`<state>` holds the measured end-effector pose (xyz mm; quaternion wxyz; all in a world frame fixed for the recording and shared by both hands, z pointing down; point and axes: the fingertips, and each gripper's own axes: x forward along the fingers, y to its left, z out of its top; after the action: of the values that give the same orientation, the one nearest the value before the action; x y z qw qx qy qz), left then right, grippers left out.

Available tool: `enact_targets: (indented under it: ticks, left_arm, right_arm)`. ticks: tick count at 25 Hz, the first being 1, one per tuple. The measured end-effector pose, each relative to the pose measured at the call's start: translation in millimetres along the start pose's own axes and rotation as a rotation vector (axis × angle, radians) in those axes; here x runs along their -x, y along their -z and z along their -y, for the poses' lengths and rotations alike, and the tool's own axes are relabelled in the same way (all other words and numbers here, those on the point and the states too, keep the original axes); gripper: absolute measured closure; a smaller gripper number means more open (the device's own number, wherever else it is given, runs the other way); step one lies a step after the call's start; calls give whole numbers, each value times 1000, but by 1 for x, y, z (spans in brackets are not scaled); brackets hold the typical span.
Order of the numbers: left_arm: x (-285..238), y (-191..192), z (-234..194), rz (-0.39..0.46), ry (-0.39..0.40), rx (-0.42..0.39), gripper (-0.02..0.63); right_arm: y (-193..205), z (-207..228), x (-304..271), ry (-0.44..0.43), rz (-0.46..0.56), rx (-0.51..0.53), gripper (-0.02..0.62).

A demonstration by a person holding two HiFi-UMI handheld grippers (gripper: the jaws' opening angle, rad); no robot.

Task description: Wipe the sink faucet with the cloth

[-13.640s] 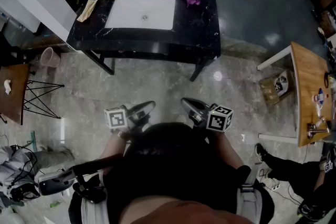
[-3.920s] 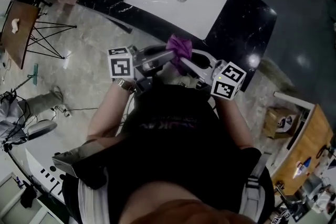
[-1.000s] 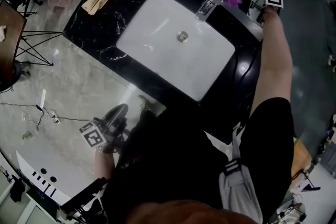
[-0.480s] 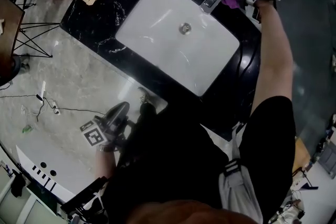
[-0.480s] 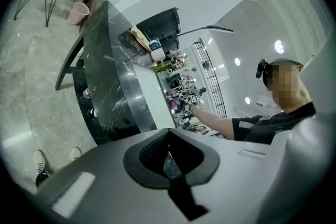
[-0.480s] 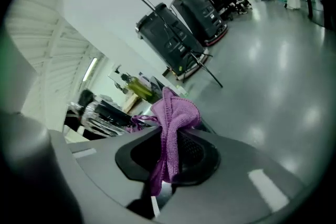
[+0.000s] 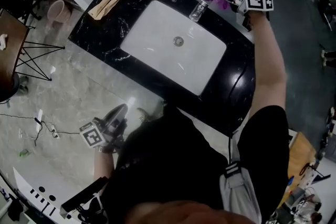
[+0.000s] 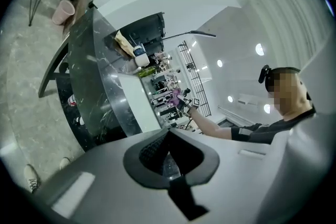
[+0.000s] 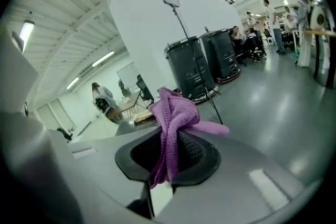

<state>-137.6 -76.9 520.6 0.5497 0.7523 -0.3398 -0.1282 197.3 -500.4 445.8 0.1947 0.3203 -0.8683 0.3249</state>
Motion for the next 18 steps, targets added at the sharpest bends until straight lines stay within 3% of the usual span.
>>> enact_targets:
  ticks: [2, 5, 11, 14, 18]
  left_arm:
    - [7, -5, 6, 1, 20, -29, 606]
    - [18, -7, 8, 0, 47, -55, 606]
    - [30, -4, 10, 1, 80, -61, 606]
    - [35, -4, 9, 3, 80, -67, 606]
    - [42, -3, 5, 27, 58, -49, 606]
  right_arm:
    - [8, -27, -9, 28, -51, 134, 528]
    - [23, -50, -11, 112, -78, 220, 528]
    - [82, -112, -19, 83, -157, 341, 528]
    - [108, -101, -32, 139, -184, 373, 528]
    - [95, -51, -37, 272, -124, 283, 528]
